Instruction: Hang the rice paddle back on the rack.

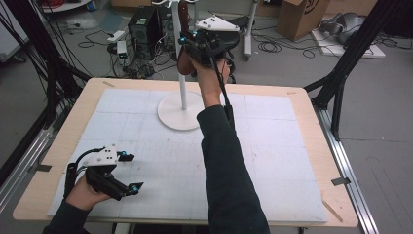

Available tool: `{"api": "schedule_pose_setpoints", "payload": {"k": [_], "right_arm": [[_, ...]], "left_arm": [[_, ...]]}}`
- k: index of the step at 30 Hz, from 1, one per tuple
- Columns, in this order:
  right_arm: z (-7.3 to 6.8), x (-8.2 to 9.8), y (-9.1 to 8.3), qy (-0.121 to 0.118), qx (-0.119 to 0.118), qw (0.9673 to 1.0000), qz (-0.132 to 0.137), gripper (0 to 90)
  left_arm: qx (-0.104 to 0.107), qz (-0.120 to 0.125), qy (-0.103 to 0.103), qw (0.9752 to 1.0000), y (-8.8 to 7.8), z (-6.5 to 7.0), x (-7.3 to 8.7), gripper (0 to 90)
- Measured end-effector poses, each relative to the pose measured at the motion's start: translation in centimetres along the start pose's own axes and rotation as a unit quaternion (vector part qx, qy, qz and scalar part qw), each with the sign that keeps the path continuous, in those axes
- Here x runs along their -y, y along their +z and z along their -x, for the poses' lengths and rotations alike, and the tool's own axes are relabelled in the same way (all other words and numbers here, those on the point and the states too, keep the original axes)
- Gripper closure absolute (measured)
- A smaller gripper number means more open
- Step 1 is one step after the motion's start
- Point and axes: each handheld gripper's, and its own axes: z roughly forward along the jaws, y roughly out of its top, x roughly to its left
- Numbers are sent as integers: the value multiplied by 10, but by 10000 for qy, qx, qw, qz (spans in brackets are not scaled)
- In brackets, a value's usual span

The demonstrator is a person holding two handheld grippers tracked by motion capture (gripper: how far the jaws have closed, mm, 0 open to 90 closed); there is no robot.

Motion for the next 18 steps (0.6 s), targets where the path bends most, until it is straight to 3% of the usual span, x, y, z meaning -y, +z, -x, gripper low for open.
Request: {"api": "schedule_pose_setpoints", "payload": {"k": [18], "right_arm": [[-1,-3,3,-95,86,9999,-41,789]], "left_arm": [[16,-6,-26,10000,0,0,0,17]]}}
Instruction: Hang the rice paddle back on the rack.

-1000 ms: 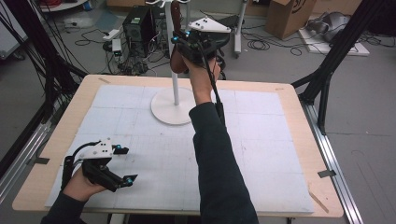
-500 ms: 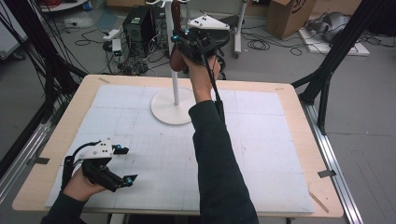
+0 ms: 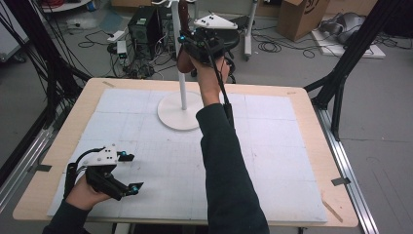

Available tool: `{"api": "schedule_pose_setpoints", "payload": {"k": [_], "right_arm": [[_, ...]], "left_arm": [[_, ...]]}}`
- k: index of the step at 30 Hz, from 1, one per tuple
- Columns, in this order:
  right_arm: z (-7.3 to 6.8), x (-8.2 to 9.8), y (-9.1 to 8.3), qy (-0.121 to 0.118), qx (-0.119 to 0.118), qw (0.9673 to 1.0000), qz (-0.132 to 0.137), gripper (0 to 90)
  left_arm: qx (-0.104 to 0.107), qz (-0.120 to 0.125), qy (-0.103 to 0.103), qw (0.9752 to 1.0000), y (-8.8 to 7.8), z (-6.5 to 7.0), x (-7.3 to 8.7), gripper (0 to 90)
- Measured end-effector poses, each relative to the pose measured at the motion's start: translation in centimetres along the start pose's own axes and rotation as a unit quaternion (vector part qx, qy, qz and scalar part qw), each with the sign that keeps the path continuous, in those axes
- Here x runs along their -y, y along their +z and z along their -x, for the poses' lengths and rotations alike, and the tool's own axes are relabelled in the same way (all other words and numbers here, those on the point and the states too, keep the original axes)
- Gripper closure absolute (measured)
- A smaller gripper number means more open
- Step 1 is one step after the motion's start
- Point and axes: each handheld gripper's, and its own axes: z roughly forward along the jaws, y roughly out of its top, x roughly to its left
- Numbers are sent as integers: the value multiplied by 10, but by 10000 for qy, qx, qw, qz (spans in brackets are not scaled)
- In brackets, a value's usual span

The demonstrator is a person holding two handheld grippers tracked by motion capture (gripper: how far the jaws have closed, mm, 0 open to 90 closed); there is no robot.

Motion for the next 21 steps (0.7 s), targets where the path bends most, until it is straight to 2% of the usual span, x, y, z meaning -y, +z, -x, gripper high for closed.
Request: {"api": "schedule_pose_setpoints", "payload": {"k": [4,16,21], "right_arm": [[-1,0,1,34,-15,10000,4,789],[1,-3,1,-87,-59,9999,-65,789],[4,-4,1,-26,-43,9999,-111,789]], "left_arm": [[-5,5,4,10000,0,0,0,17],[10,3,5,10000,-1,0,0,17],[12,-10,18,10000,0,0,0,17]]}}
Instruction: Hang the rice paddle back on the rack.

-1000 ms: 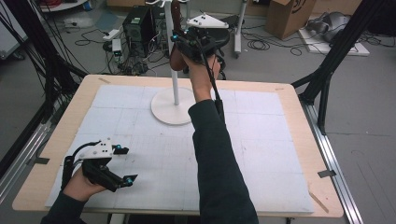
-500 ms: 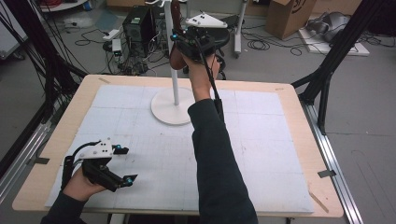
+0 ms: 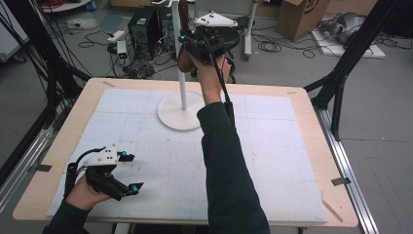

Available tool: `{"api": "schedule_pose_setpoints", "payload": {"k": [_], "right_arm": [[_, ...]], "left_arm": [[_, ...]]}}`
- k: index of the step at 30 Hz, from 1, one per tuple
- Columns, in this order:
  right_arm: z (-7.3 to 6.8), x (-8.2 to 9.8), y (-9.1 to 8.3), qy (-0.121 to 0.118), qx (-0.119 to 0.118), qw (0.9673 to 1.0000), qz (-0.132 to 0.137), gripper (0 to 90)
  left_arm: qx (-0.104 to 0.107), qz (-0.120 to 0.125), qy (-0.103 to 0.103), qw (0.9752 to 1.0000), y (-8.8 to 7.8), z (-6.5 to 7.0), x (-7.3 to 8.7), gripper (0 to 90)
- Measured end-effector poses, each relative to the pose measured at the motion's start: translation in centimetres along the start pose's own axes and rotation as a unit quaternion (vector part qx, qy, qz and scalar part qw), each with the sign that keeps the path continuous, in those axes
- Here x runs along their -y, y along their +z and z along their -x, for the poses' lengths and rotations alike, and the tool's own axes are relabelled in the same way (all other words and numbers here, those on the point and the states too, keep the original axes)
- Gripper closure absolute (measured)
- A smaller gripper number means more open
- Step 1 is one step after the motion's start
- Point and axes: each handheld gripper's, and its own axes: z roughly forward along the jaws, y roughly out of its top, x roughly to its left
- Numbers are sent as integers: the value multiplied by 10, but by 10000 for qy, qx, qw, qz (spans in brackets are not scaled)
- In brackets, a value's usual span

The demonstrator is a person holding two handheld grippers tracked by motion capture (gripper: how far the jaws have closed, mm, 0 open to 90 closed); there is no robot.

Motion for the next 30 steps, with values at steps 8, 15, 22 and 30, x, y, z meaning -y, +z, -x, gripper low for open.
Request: {"api": "schedule_pose_setpoints", "payload": {"k": [8,15,22,30], "right_arm": [[5,-1,1,25,72,9999,-69,788],[6,-1,3,8,56,9999,-85,788],[5,-2,2,79,-29,10000,-40,722],[6,0,-3,174,-155,9997,-3,623]], "left_arm": [[2,0,-1,10000,0,0,0,17],[-6,15,-5,10000,-1,0,0,17],[-1,32,-10,10000,-1,1,0,17],[-1,35,-2,10000,-2,1,0,17]]}}
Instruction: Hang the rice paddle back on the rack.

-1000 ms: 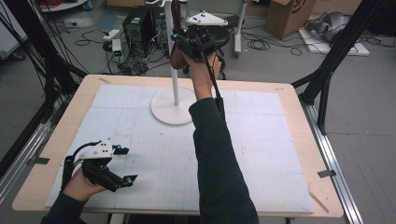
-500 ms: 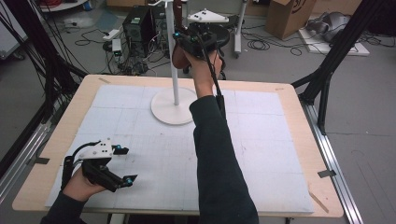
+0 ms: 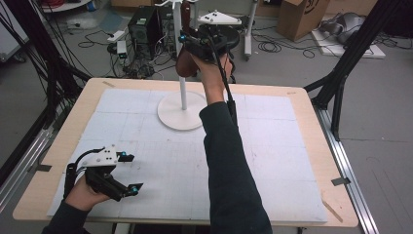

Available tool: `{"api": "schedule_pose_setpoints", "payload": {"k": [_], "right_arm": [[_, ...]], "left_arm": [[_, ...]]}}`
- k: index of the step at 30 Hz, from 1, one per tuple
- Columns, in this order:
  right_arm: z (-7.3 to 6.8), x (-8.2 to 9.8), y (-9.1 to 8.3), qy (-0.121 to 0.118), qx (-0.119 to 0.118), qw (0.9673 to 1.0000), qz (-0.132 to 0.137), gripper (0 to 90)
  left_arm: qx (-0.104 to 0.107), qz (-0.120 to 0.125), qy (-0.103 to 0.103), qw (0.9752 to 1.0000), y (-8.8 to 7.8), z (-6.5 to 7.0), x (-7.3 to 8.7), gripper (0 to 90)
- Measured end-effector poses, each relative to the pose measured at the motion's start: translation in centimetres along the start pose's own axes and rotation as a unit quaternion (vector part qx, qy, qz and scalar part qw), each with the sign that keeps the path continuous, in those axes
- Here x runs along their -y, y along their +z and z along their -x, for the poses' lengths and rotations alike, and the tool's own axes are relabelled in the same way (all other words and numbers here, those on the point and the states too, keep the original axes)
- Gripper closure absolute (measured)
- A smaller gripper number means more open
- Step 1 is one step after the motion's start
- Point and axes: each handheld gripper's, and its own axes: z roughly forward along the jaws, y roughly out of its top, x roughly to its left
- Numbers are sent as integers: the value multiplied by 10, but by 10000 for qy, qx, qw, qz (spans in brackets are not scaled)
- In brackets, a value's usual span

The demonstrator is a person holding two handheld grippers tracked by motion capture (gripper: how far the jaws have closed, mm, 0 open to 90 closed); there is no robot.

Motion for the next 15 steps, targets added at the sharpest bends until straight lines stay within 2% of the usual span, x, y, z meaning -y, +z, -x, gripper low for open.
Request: {"api": "schedule_pose_setpoints", "payload": {"k": [2,7,15], "right_arm": [[0,1,-2,-9,-75,10000,23,574],[0,3,-9,179,-388,9991,50,468],[2,7,-29,300,-707,9965,315,350]], "left_arm": [[-1,-8,11,10000,0,0,0,17],[5,-17,24,10000,0,0,0,17],[25,-25,11,10000,1,1,-1,17]]}}
